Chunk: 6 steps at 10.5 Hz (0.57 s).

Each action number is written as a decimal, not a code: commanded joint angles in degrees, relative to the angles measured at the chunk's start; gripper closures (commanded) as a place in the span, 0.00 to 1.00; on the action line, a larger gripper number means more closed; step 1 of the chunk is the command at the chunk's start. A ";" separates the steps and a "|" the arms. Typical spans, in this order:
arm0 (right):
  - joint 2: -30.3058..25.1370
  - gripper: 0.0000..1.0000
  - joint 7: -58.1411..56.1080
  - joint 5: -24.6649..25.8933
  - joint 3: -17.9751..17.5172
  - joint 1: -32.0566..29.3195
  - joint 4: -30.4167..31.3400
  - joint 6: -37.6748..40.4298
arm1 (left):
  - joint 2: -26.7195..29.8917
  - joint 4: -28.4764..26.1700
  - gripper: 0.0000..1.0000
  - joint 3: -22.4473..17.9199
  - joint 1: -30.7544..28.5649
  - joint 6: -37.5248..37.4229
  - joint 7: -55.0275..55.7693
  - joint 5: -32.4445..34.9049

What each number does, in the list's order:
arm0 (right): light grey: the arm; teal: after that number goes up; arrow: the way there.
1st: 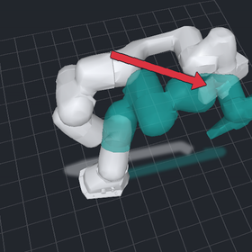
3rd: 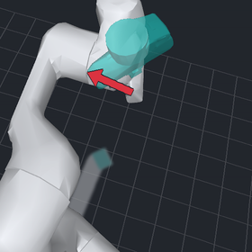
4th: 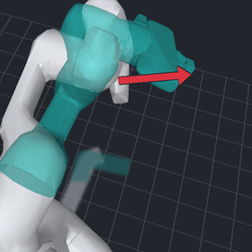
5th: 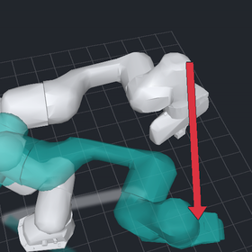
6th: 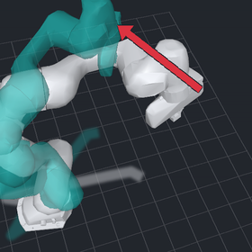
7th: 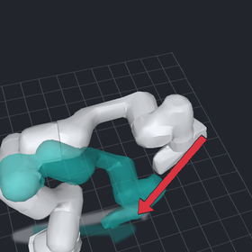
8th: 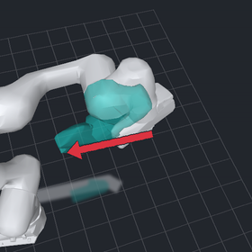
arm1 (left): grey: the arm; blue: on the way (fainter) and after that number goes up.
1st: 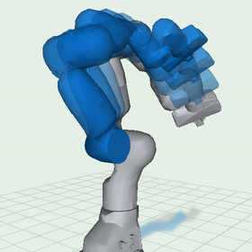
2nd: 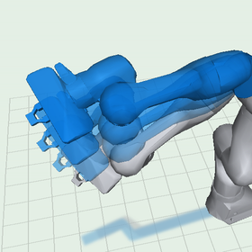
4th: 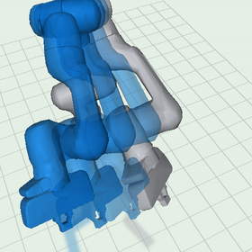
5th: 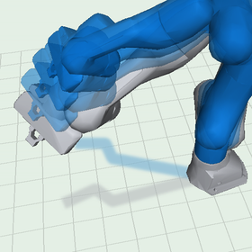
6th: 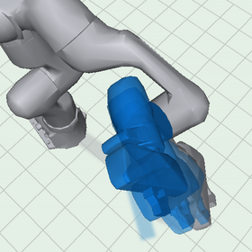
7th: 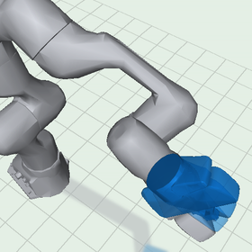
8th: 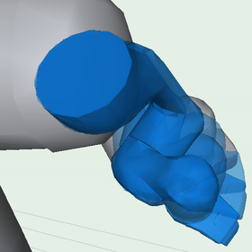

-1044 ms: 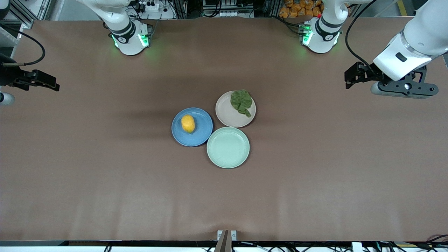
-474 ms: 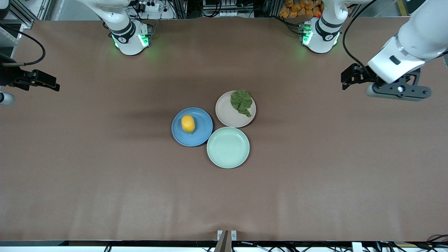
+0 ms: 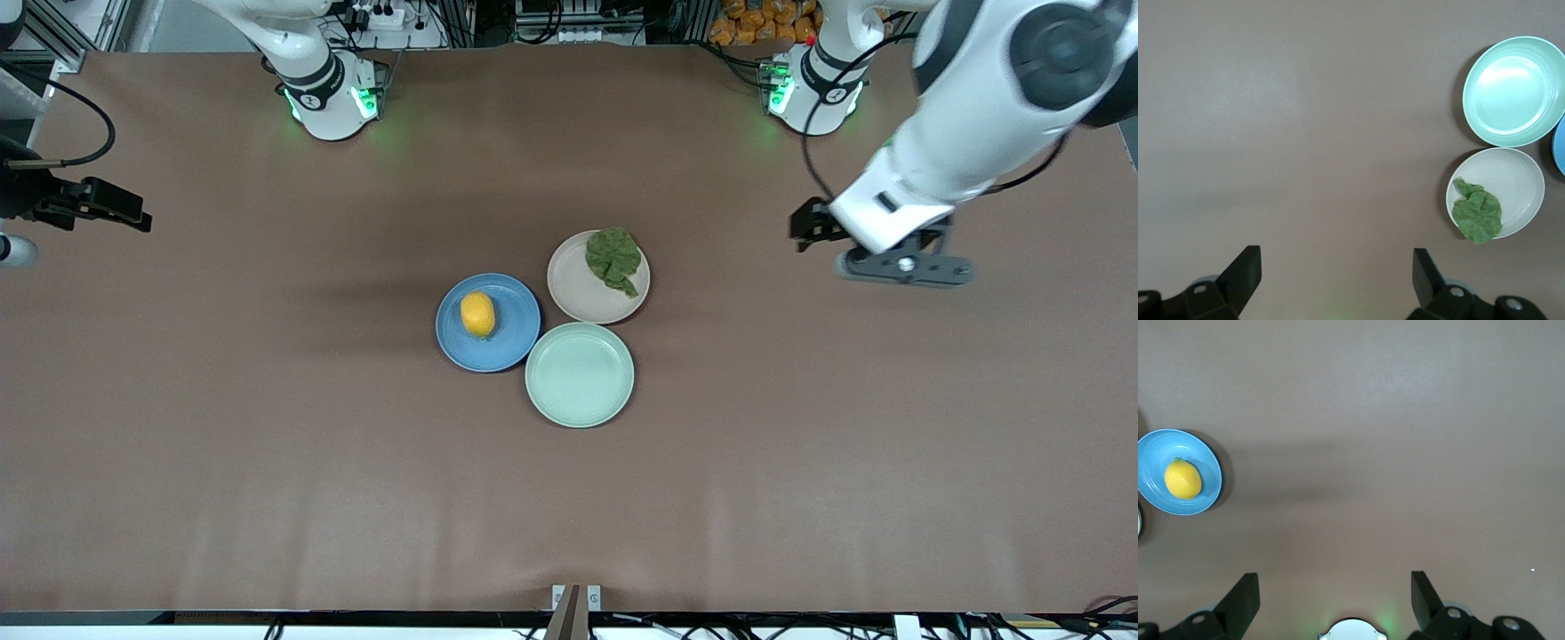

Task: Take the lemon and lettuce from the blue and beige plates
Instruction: 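Move the left gripper over the lettuce on the beige plate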

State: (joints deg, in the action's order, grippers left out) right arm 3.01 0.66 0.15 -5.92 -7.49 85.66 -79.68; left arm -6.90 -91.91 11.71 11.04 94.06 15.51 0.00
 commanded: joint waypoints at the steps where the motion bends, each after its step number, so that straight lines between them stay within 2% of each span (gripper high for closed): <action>1: 0.68 0.00 -0.40 -0.85 -0.58 -0.77 -1.46 0.84 | -0.31 -3.00 0.00 -0.02 2.74 4.00 4.85 -0.87; 4: 0.68 0.00 -0.40 -0.85 -0.58 -0.68 -1.37 0.75 | -1.27 -9.93 0.00 -0.02 7.57 12.96 11.01 -0.96; 6: 0.86 0.00 -0.48 -0.94 -0.76 -0.16 -1.20 0.75 | -4.60 -10.57 0.00 -0.02 10.82 15.88 14.27 -0.96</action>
State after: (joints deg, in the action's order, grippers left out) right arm 3.12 0.64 0.07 -6.19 -7.43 85.64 -79.68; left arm -9.87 -101.72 12.00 19.74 107.76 27.24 -0.19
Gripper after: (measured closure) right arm 0.000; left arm 0.000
